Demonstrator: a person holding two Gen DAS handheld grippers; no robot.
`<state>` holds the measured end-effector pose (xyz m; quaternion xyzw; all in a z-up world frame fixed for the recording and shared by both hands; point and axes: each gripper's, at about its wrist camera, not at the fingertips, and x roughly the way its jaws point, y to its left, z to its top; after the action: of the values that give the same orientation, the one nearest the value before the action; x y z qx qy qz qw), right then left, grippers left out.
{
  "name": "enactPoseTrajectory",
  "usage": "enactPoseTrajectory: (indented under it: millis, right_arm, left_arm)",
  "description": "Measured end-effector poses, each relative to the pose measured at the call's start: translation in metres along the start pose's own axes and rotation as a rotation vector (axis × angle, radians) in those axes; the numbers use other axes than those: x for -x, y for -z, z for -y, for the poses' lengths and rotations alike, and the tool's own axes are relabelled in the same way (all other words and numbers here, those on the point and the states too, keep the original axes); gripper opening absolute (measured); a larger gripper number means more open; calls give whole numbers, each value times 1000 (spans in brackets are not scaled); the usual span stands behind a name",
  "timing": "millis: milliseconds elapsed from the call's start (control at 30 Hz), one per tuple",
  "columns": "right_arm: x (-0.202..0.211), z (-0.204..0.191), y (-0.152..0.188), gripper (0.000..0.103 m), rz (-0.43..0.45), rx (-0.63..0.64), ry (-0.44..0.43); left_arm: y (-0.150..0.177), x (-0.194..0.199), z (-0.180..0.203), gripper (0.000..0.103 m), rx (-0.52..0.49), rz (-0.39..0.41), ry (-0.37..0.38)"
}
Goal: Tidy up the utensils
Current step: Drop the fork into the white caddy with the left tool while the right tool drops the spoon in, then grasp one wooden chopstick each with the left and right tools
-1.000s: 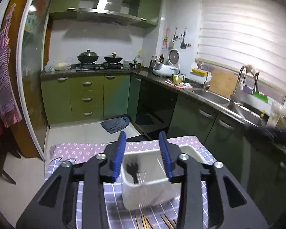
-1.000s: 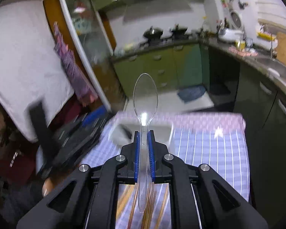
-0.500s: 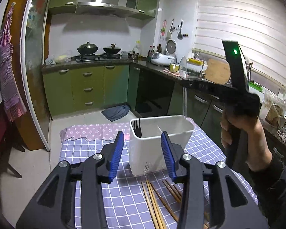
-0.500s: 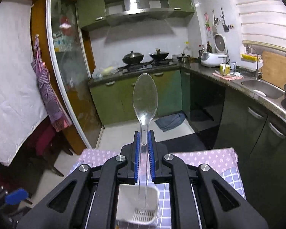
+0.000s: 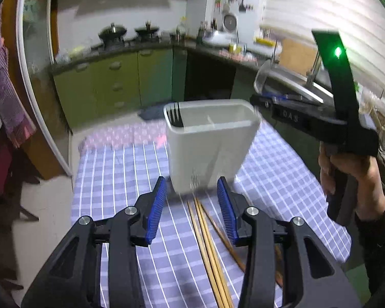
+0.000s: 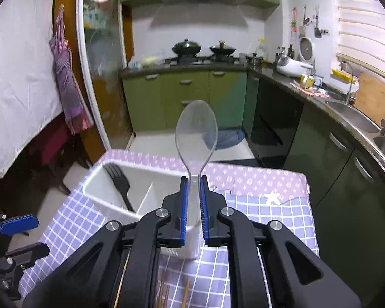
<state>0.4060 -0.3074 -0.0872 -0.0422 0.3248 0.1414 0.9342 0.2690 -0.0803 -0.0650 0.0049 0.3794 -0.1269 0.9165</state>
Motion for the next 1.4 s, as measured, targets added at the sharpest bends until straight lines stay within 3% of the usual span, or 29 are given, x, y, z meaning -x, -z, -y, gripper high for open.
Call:
enactPoseTrajectory:
  millis: [67,267,367,533,733,967,1400]
  right_arm:
    - [2,-1,2,32,0,2,-3]
    - [40,0,-5,34,39,-3,-8]
    - [66,6,-3,34,27,-7,-22]
    - [77,17,25,34,-113,13,-49]
    - [63,43,74,34,-249,0,-31]
    - [44,61,105,34,-333,-30,-42]
    - [30,51,119,36,-410,9,-49]
  left_arm:
    - [5,-5,-1,40,19,-58,5]
    - [19,-19,5,40,-2,-148,-17]
    - [24,-36,4,40,23,-250,-3]
    - [39,-76,4,37,68,-430,18]
    - [45,-111,0,25,97,-525,-14]
    - [47,-131,5,21,75,-591,-51]
    - [45,-158,26,13,28,-657,-91]
